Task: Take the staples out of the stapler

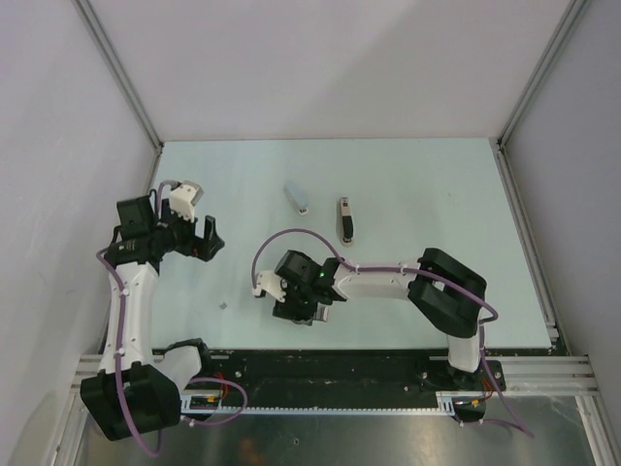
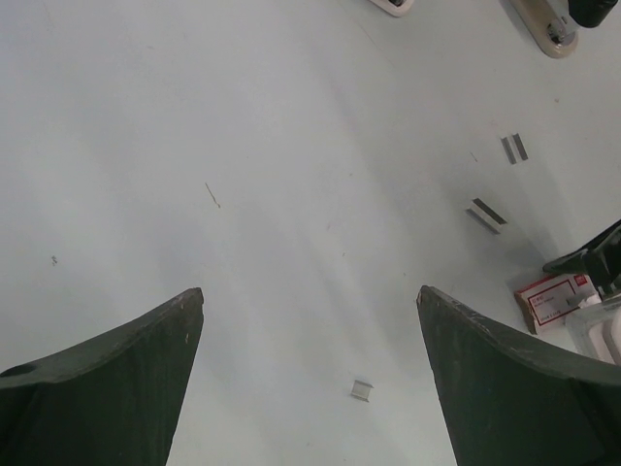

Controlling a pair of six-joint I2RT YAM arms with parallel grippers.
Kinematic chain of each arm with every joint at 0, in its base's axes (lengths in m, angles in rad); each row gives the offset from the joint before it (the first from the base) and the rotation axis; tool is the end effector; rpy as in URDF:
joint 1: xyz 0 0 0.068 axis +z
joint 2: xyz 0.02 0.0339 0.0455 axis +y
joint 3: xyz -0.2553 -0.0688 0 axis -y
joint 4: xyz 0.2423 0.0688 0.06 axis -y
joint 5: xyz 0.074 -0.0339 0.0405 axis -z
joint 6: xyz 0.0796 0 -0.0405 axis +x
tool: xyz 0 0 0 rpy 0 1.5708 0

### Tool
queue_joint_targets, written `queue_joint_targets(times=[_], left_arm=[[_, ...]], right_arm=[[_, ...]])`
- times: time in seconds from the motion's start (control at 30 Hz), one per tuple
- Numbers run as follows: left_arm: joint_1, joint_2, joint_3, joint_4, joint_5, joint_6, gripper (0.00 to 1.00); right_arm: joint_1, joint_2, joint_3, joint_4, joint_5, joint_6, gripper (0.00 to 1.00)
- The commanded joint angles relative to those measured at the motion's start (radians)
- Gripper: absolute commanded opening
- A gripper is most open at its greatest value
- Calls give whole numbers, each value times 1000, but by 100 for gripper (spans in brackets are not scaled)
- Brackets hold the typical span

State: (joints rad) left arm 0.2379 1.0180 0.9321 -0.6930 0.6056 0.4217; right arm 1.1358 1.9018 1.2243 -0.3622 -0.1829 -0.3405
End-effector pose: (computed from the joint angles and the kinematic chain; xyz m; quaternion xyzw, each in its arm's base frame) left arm 0.2359 0.0106 0.2718 0.1953 0.8664 -0.1411 0.4374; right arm 0.1582 0.3747 0.1185 -0.6643 0.6947 0.1824 0.2068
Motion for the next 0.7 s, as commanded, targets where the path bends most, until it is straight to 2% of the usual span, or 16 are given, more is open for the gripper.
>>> queue_joint_targets(times=[0.0, 0.1, 0.2, 0.3, 0.4, 0.43, 0.47, 0.5, 0.53, 0.57, 0.6, 0.67], left_arm=[[1, -29, -9, -10, -3, 34, 96], [-1, -33, -18, -14, -10, 50, 97], [-11, -39, -24, -15, -6, 63, 98], [-55, -37, -16, -14, -11, 60, 96], [-157, -11, 6, -11, -54, 44, 89], [-228, 13, 21, -7, -84, 32, 84], [-281, 38, 35, -4, -109, 24, 79], [-328, 62, 48, -1, -132, 20, 74], [-370, 91, 57, 2, -153, 19, 69], [-412, 119, 65, 4, -169, 23, 63], [-454, 148, 72, 6, -184, 31, 54], [-536, 214, 85, 7, -222, 47, 38]], right_arm=[[3, -22, -26, -23, 50, 13, 64], [1, -65, -24, 2, 77, 33, 71], [-20, -183, 0, 36, 120, 80, 77], [-77, -339, 15, 108, 158, 187, 95], [-244, -401, 11, 173, -85, 384, 99], [-332, -380, 12, 193, -208, 452, 92], [-402, -359, 13, 203, -289, 508, 72], [-454, -341, 12, 196, -328, 555, 40], [-492, -331, 12, 176, -331, 590, 20], [-513, -329, 11, 153, -297, 611, 10], [-518, -334, 9, 122, -241, 621, 5], [-495, -362, 7, 74, -75, 620, 1]])
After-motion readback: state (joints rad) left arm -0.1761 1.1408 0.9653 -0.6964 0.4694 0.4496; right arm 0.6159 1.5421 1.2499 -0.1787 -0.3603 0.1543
